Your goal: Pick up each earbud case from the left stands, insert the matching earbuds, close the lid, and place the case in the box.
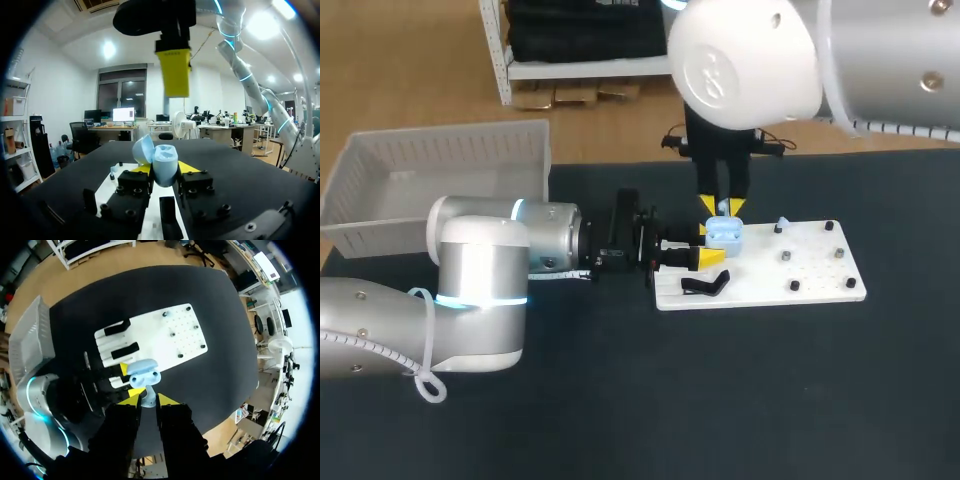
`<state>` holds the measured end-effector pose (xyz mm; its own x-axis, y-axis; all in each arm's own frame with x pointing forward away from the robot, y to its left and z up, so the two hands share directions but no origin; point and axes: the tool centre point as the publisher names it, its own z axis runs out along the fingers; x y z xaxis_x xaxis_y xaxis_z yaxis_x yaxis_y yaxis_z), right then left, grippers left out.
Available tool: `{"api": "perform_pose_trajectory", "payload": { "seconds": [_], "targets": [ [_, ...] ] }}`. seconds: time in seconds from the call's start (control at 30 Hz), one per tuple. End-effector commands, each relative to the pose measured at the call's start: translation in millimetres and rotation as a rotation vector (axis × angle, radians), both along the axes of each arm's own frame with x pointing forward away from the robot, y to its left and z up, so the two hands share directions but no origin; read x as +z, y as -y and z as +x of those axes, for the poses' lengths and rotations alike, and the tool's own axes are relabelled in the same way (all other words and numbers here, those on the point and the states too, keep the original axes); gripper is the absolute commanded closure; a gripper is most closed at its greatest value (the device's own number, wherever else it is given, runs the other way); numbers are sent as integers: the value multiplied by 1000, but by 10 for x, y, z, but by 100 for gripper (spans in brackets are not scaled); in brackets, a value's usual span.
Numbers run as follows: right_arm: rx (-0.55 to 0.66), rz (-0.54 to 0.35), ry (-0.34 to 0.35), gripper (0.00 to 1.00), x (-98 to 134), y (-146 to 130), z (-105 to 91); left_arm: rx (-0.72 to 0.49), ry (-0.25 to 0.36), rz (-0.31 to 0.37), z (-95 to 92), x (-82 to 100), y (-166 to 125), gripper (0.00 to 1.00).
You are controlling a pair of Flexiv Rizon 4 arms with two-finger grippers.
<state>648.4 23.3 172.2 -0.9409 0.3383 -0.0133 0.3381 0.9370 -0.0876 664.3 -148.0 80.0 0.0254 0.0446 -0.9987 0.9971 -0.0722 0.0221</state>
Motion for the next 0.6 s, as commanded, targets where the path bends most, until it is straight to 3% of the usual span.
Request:
{"api": "perform_pose_trajectory", "payload": {
  "seconds": [0.03, 0.3, 0.6],
  "targets": [
    [-18, 7, 17, 100, 16, 78, -109, 6, 2, -2, -14, -5, 0, 100],
    [-55, 13, -55, 100, -9, 119, -210, 6, 2, -2, -14, -5, 0, 100],
    [-47, 21, -59, 100, -17, 133, -223, 6, 2, -2, -14, -5, 0, 100]
  ]
}}
